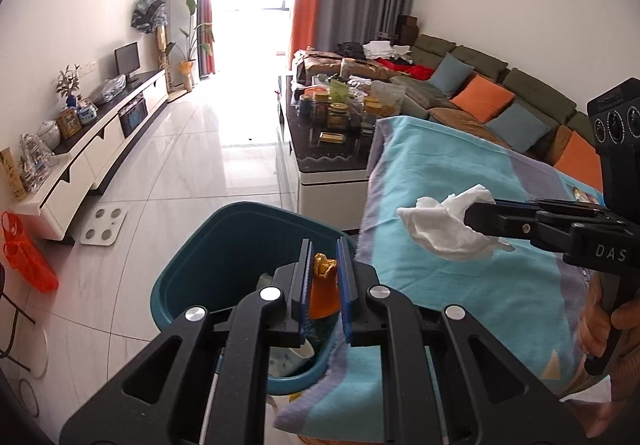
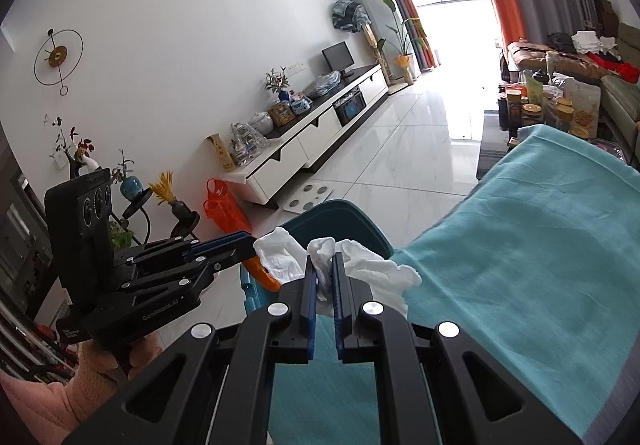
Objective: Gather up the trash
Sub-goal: 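Carry the orange peel and tissue with both tools over the teal bin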
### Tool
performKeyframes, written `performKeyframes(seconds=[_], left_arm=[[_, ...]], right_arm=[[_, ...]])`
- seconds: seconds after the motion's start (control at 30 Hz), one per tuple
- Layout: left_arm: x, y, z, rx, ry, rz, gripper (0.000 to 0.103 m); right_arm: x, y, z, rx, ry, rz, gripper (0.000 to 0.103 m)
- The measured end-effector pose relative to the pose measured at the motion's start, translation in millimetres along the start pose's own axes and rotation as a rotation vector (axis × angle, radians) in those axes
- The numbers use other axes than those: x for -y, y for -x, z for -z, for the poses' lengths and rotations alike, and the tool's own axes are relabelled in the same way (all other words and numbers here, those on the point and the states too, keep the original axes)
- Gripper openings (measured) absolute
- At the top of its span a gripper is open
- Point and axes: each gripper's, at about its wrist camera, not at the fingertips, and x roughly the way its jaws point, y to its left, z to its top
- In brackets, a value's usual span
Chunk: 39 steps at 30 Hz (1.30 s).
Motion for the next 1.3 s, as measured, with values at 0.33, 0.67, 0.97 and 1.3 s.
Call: performKeyframes(seconds=[0.33,0.67,0.97,1.3], left_arm=[[-22,-14,2,-0.032,0.043,-0.039,0.012],[-47,-36,8,-0.069,0.085,-0.066,0.012],[-57,-54,14,-0.092,0.117,-0.08,0.012],[-57,-65,16,-0.11,0.137,-0.09,0.012]], right_arm=[[-12,-34,-9,-0.043,0.022,-0.01,0.006],[-17,-64,-13,-0.078,0.015,-0.016,0.006],[-16,-88,-15,-0.112,0.0,-0.016,0.006],[-22,-106,-20,-0.135,0.003,-0.01,0.006]])
